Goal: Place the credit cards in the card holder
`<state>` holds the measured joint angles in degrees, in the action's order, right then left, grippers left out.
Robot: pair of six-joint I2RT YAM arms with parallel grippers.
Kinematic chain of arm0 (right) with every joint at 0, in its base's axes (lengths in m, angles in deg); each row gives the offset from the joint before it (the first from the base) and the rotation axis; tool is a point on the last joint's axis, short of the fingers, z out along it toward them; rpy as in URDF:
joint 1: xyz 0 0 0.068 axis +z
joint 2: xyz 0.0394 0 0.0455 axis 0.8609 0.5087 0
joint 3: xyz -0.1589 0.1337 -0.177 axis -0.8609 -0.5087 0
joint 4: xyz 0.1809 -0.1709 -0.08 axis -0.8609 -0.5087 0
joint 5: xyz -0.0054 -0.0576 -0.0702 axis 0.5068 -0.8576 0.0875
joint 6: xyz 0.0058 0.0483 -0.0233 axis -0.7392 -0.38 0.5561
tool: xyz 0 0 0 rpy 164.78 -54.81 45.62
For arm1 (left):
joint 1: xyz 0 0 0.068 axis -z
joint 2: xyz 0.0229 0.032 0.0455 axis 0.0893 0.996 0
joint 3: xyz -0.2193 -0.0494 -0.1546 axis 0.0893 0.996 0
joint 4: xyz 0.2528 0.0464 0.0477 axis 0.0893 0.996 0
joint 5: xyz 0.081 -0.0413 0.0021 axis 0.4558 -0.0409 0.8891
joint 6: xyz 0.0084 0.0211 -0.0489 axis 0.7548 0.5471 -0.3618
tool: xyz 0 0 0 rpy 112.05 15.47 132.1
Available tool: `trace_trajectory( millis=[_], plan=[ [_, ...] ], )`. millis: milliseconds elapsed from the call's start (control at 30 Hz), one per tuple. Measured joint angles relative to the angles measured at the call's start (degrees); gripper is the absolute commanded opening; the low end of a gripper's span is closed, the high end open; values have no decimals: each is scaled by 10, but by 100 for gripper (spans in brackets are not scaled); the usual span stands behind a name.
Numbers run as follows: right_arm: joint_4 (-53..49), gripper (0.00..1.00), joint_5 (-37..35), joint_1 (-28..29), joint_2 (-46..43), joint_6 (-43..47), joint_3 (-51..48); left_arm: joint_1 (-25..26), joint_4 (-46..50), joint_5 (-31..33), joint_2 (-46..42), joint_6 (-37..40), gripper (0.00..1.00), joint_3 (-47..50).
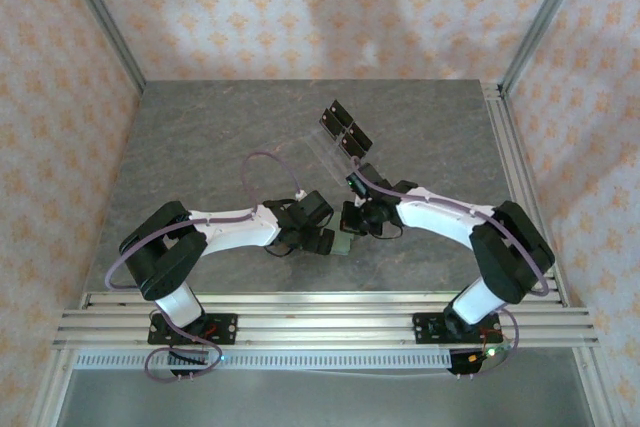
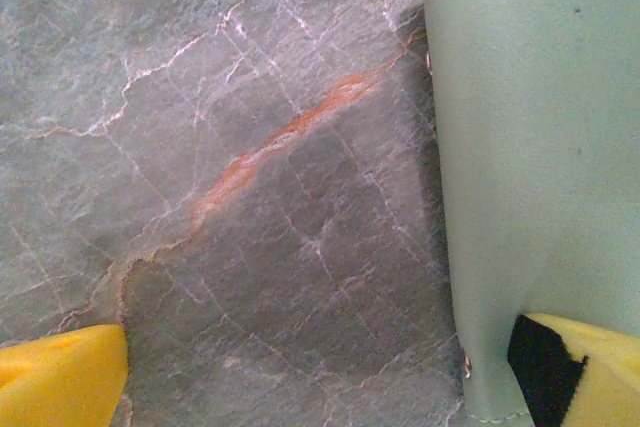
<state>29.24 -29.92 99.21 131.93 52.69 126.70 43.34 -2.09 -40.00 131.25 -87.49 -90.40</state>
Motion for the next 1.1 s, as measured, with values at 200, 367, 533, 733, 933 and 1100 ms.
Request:
trace_trajectory(
  millis=[200, 367, 533, 733, 933, 1100],
  plan=[
    [9, 0, 10, 0, 21, 0, 11, 2, 0, 2, 0, 0, 100, 0],
    [17, 0, 14, 0, 33, -1, 13, 2, 0, 2, 0, 0, 100, 0],
    [26, 0, 18, 0, 49, -1, 17, 2, -1, 2, 0, 0, 100, 0],
    [35, 0, 20, 0, 59, -1, 18, 3, -2, 2, 0, 0, 100, 0],
    [38, 0, 19, 0, 61, -1, 17, 3, -2, 2, 0, 0, 100, 0],
    [63, 0, 21, -3, 60, -2, 0, 3, -2, 2, 0, 0, 100, 0]
  ],
)
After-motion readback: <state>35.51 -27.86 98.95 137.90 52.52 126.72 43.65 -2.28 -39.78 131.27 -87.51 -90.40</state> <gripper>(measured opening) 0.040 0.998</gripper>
